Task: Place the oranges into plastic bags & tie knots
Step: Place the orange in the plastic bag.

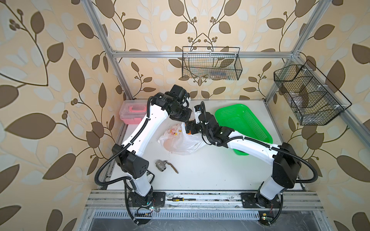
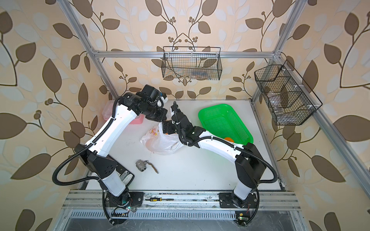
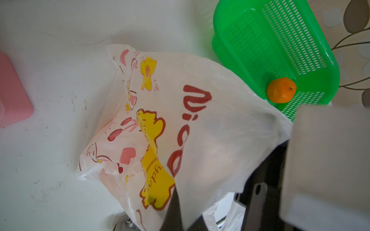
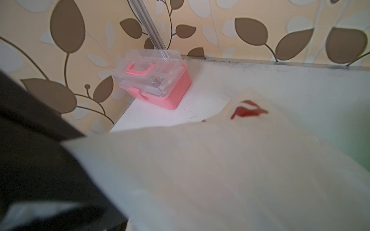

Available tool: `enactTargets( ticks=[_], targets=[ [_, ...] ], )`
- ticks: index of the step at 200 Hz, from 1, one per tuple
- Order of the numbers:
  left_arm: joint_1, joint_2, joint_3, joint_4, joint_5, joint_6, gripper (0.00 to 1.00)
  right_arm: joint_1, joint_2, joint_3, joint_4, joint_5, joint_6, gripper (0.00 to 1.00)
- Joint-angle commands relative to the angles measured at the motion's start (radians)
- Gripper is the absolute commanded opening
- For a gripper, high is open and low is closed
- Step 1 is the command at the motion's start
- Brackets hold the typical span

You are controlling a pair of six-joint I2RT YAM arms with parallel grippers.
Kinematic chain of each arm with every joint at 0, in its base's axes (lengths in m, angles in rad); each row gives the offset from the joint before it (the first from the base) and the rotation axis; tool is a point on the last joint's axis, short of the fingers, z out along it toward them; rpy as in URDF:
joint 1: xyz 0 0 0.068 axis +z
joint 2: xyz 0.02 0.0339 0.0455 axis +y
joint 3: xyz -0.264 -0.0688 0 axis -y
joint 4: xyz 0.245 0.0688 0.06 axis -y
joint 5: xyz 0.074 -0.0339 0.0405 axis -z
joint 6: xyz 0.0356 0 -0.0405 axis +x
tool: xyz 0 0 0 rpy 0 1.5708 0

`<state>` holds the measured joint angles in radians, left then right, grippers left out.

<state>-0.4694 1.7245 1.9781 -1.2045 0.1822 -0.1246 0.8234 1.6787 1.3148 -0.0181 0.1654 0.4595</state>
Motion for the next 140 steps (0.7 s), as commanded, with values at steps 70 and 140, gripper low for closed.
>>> enactTargets(
  ticks=[70,140],
  targets=[
    [0.009,-0.019,0.002,0.000,0.006,0.017,0.00,0.019,-0.428,-0.149,-0.201,-0.032,-0.031,0.94],
    [0.009,-0.015,0.006,0.000,0.016,0.016,0.00,-0.309,-0.655,-0.192,-0.640,-0.095,-0.097,0.97]
  ],
)
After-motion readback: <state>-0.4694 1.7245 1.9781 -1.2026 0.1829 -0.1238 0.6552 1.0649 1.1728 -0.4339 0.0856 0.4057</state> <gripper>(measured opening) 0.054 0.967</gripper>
